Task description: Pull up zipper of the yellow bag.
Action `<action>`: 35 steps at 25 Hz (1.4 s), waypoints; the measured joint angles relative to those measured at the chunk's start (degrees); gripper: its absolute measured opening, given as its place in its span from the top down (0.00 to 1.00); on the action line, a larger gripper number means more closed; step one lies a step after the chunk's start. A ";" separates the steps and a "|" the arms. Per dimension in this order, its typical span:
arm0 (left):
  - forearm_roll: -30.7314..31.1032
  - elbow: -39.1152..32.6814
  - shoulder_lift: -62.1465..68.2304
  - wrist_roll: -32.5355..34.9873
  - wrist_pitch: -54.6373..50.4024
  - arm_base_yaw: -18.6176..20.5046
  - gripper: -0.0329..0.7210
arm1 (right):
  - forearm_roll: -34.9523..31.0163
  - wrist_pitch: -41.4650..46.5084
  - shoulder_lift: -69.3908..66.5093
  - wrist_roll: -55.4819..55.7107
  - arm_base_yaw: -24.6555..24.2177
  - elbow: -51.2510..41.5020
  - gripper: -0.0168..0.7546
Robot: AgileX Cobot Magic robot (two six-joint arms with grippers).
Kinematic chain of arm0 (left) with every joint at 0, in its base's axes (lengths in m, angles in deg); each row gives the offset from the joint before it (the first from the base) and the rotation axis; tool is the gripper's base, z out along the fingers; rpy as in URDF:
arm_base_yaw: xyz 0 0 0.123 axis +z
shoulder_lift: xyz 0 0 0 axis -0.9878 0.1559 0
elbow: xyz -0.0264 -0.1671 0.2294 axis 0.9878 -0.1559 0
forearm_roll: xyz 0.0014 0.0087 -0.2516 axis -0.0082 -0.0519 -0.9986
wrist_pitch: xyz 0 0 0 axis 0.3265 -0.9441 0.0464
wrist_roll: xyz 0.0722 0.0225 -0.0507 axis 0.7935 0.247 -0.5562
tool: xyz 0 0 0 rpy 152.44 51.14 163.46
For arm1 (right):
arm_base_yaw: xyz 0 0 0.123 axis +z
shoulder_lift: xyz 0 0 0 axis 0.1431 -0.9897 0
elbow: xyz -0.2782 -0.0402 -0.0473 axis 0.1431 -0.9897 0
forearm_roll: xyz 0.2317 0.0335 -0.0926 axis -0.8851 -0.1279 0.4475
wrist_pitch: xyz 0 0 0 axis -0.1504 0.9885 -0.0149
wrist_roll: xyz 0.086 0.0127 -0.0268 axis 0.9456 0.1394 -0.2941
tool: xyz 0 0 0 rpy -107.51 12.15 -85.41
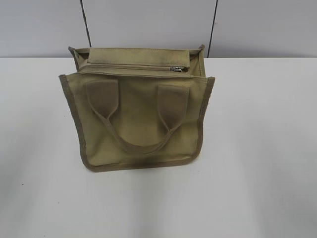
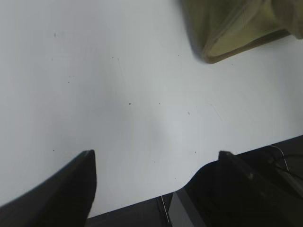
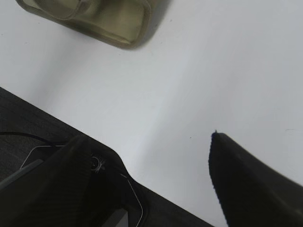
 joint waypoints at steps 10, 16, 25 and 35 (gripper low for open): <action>-0.62 -11.43 -27.09 1.37 -2.42 0.00 0.18 | -0.36 7.14 23.75 0.42 0.00 -12.55 0.21; -0.72 -17.90 -43.74 1.37 -2.69 -0.09 0.19 | -0.40 9.44 31.13 1.95 0.00 -17.80 0.21; -1.37 -20.81 -52.55 1.37 3.22 -0.09 0.25 | 1.60 3.14 32.18 2.86 0.00 -18.79 0.22; -1.54 -21.05 -52.42 1.39 3.95 -0.09 0.25 | 1.68 2.76 32.12 2.98 0.00 -21.41 0.22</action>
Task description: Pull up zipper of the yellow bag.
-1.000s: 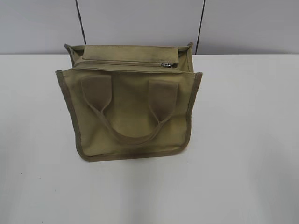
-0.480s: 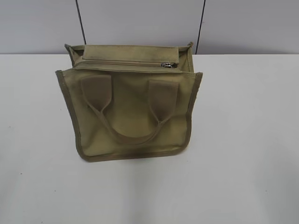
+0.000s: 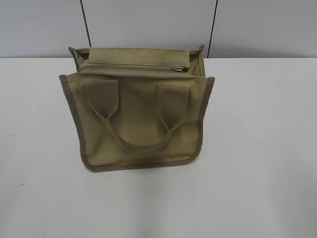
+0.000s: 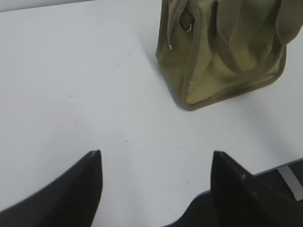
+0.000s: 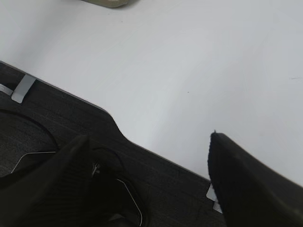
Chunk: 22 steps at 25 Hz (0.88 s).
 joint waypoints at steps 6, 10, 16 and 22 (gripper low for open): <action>0.00 0.00 0.00 0.00 0.00 0.00 0.25 | -0.05 0.00 0.00 0.00 0.00 0.00 0.22; 0.00 0.00 0.00 0.00 0.00 0.00 0.25 | -0.12 0.00 0.00 0.00 0.00 0.00 0.22; 0.00 0.00 0.00 0.05 0.00 1.85 0.27 | -0.38 0.00 0.00 0.00 -3.24 0.00 0.22; -0.01 0.00 0.00 0.10 0.00 10.08 0.30 | -0.40 0.00 1.00 0.00 -16.71 0.00 0.22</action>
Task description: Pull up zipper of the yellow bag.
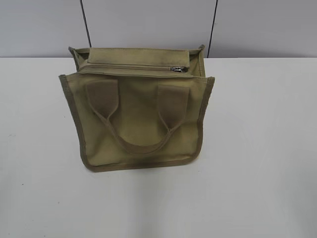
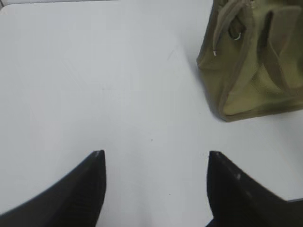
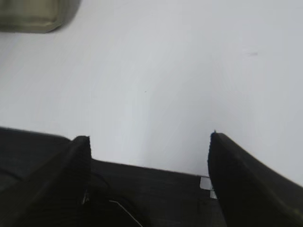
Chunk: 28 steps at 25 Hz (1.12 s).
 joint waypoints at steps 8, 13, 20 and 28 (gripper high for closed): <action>-0.05 0.00 -5.01 0.05 0.06 2.96 0.31 | 0.00 0.05 14.30 0.00 -9.65 0.00 0.22; -0.15 0.00 -5.82 0.05 0.03 3.17 0.31 | -0.01 0.06 15.36 0.00 -10.90 0.00 0.22; -0.15 0.00 -5.82 0.05 0.03 5.52 0.32 | -0.01 0.06 15.36 0.00 -11.03 0.00 0.22; -0.15 0.00 -5.82 0.05 0.03 7.71 0.34 | -0.01 0.06 15.36 0.00 -11.03 0.00 0.22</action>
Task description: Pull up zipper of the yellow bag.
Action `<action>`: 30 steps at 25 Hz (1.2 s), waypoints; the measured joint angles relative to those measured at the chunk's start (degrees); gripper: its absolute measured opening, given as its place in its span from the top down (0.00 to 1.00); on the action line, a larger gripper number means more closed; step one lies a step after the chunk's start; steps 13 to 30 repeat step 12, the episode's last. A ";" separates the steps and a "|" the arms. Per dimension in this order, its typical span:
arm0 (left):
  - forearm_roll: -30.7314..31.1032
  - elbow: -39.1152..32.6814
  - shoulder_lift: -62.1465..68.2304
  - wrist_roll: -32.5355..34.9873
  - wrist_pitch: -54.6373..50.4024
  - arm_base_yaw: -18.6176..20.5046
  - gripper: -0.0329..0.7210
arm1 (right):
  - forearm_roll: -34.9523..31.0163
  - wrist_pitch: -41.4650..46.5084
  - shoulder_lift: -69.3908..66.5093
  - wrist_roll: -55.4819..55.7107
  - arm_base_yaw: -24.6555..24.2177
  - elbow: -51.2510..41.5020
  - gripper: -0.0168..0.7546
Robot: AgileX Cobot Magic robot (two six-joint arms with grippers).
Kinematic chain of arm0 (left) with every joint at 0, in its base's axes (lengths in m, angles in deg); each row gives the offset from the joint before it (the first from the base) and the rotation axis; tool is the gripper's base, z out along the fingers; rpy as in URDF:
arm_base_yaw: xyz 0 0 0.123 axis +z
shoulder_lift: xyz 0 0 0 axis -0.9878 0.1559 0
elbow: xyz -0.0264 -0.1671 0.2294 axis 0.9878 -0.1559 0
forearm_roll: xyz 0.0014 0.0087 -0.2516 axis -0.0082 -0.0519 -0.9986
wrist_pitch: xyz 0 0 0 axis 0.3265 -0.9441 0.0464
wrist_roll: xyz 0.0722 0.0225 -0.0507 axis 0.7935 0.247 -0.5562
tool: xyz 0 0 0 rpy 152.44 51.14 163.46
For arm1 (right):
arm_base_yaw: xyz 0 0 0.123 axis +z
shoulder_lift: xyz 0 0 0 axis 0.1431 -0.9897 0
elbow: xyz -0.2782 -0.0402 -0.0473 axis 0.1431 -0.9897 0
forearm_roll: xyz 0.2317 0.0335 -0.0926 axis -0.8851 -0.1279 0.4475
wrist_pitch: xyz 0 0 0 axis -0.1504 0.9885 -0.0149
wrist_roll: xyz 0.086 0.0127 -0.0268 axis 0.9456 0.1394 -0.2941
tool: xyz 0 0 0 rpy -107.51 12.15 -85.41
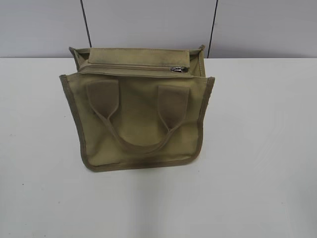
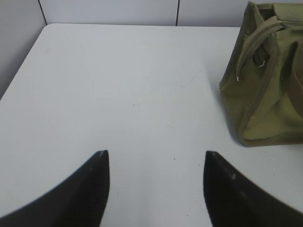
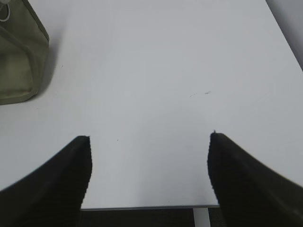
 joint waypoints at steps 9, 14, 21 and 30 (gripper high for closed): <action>0.00 0.00 0.00 0.00 0.00 0.00 0.35 | 0.00 0.00 0.00 0.00 0.00 0.00 0.22; 0.00 0.00 0.00 0.00 0.00 0.00 0.35 | 0.00 0.00 0.00 0.00 0.00 0.00 0.22; 0.00 0.00 0.00 0.00 0.00 0.00 0.35 | 0.00 0.00 0.00 0.00 0.00 0.00 0.22; 0.00 0.00 0.00 0.00 0.00 0.00 0.35 | 0.00 0.00 0.00 0.00 0.00 0.00 0.22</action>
